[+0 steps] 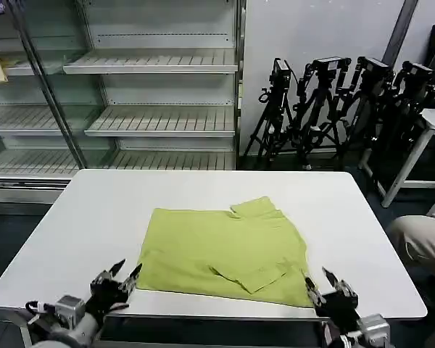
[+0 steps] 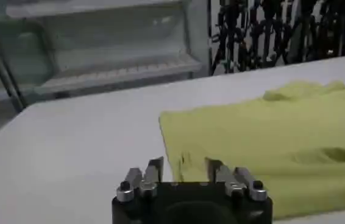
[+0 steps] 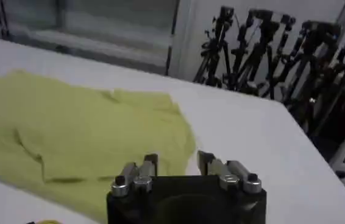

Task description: Fold and organize the clothes.

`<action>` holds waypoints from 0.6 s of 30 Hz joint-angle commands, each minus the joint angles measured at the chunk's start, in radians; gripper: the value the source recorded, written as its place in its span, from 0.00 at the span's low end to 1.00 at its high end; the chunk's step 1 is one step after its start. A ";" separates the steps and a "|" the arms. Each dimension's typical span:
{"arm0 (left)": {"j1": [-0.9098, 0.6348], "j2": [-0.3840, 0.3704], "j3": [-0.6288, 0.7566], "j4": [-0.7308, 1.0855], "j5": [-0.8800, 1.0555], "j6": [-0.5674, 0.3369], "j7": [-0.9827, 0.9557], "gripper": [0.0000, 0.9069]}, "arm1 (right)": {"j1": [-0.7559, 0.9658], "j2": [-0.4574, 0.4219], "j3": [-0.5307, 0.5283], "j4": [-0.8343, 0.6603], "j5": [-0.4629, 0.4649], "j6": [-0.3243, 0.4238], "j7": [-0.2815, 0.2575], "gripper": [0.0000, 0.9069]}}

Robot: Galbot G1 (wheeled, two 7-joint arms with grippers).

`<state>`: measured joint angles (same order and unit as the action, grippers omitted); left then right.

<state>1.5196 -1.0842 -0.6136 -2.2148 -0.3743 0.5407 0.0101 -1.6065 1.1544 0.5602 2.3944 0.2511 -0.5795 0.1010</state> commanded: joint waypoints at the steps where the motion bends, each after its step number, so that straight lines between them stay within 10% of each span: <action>1: -0.308 0.030 0.125 0.188 -0.020 0.005 -0.020 1.00 | 0.439 0.004 -0.151 -0.262 0.038 -0.003 0.055 1.00; 18: -0.712 -0.026 0.300 0.619 -0.111 0.036 -0.019 1.00 | 0.949 0.170 -0.343 -0.841 0.103 -0.004 0.084 1.00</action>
<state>1.0057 -1.1086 -0.3891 -1.8029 -0.4547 0.5695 -0.0050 -0.9235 1.2540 0.3093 1.8355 0.3347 -0.5824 0.1733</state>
